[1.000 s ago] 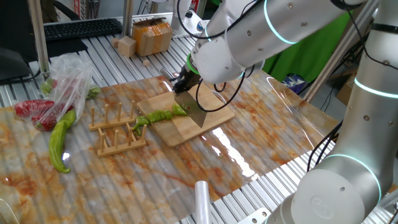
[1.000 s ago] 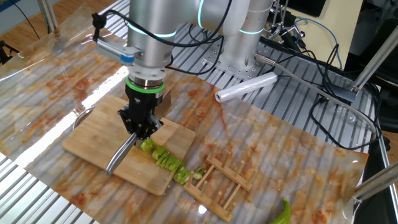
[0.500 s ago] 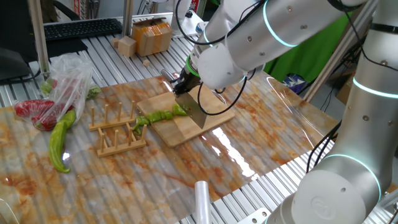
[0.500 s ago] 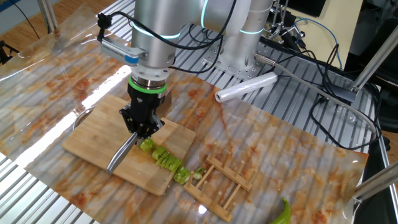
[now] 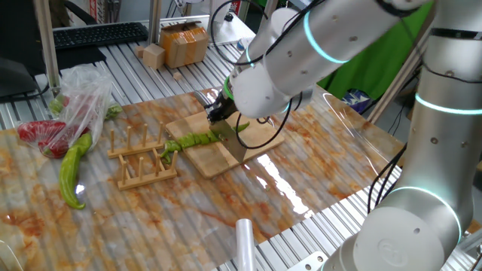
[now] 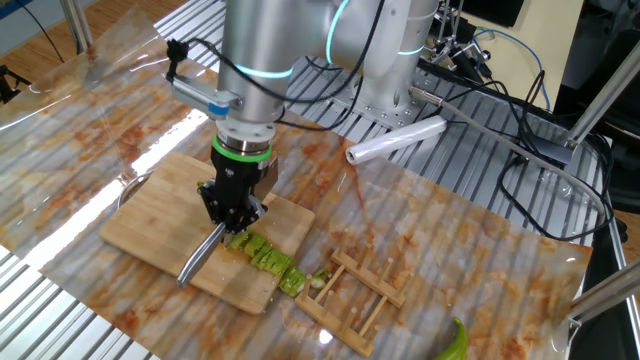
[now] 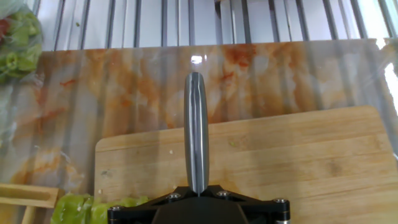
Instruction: Chop the chili peppers
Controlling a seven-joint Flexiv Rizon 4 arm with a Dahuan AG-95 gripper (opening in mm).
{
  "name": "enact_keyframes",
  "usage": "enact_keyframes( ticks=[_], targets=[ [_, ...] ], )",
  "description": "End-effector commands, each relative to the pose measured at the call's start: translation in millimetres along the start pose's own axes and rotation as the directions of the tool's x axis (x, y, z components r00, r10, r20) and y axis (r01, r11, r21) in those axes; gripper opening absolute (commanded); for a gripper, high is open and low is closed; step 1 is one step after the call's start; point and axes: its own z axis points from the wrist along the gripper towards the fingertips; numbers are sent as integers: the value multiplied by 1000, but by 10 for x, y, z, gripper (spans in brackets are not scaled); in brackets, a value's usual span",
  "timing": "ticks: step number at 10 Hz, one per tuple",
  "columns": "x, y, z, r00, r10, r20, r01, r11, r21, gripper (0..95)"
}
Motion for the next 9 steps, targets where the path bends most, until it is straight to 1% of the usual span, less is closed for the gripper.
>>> enact_keyframes(
  ticks=[1,2,3,5,6,7,8,9],
  targets=[
    [13,8,79,1000,4,-31,-4,1000,2,0],
    [5,6,51,1000,5,-27,-5,1000,3,0],
    [8,7,60,1000,12,-25,-12,1000,-1,0],
    [4,22,49,999,23,-23,-23,999,-26,0],
    [-12,29,38,999,21,-27,-21,999,-26,0],
    [-20,26,18,999,14,-30,-15,1000,-19,0],
    [-28,22,-23,999,9,-38,-9,1000,-9,0],
    [-32,19,-45,999,8,-33,-9,1000,-14,0]
  ],
)
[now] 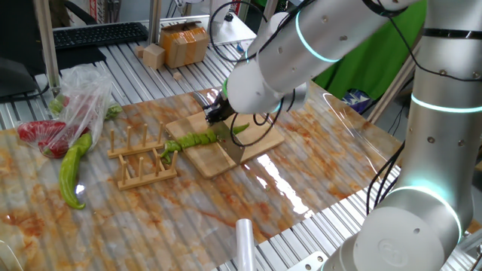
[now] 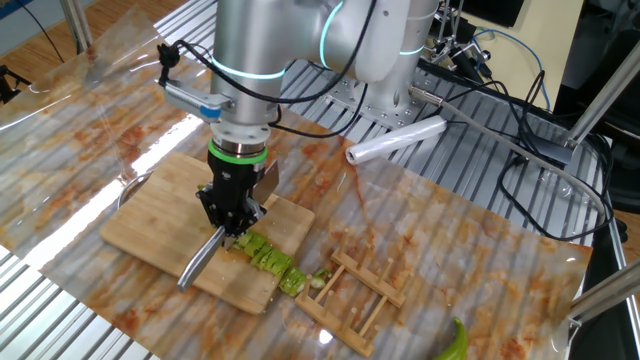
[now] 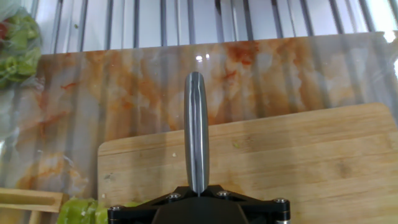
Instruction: Chop the chili peppers
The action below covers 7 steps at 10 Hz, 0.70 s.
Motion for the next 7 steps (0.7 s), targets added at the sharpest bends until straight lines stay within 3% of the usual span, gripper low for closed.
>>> enact_keyframes(
  ticks=[1,3,5,7],
  targets=[
    [13,-36,-45,1000,0,-1,0,999,33,0],
    [17,-34,-20,1000,5,16,-6,1000,31,0],
    [108,-18,-14,999,10,31,-11,999,32,0],
    [113,-17,-11,1000,4,27,-5,999,36,0]
  ],
)
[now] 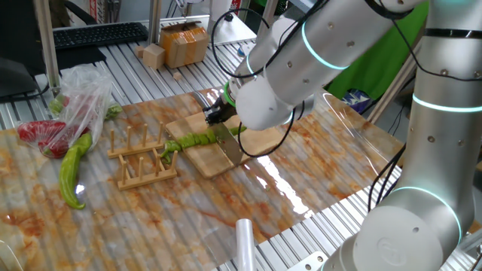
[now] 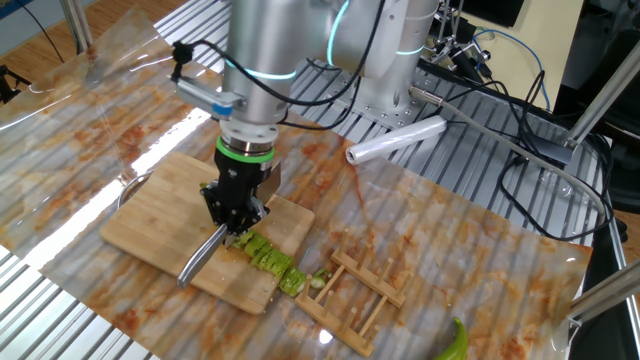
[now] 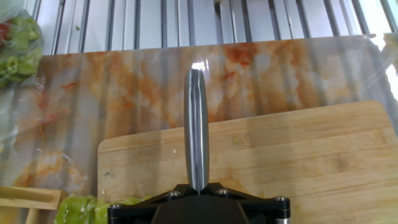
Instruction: Chop the chili peppers
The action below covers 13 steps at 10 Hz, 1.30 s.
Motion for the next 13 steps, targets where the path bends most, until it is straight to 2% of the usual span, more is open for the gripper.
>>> enact_keyframes(
  ticks=[1,4,5,8,9,13],
  targets=[
    [-10,0,4,1000,-5,-4,5,1000,-6,0],
    [-99,-5,65,1000,-4,-3,4,1000,-10,0],
    [-107,-4,37,1000,-3,-7,3,1000,-8,0],
    [37,0,3,1000,8,2,-8,1000,-2,0],
    [47,1,2,1000,12,20,-12,1000,-7,0],
    [-47,24,-14,998,17,52,-17,1000,-9,0]
  ],
)
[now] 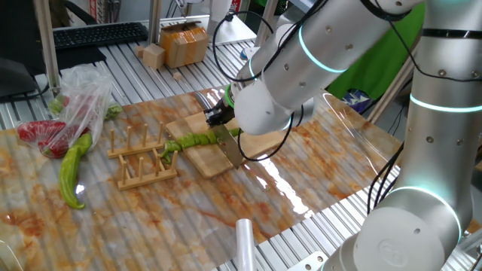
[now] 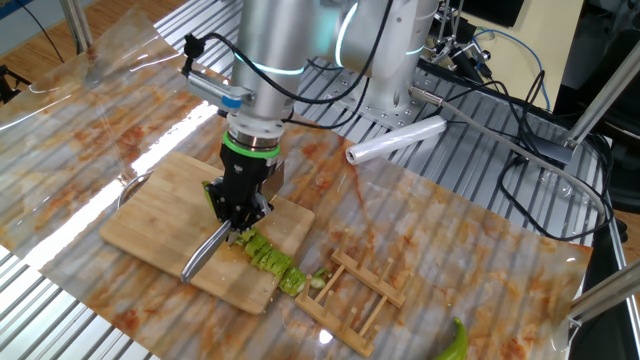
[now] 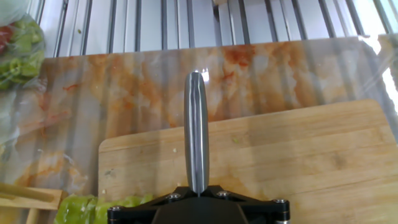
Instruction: Chop the chili peppers
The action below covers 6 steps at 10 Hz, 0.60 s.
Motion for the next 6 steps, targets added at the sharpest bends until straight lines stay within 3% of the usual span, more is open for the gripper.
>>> enact_keyframes(
  ticks=[1,2,6],
  targets=[
    [-68,58,-5,1000,15,20,-14,1000,-12,0],
    [-74,68,-10,999,12,39,-13,1000,2,0],
    [-33,70,-28,999,10,51,-10,1000,7,0]
  ],
)
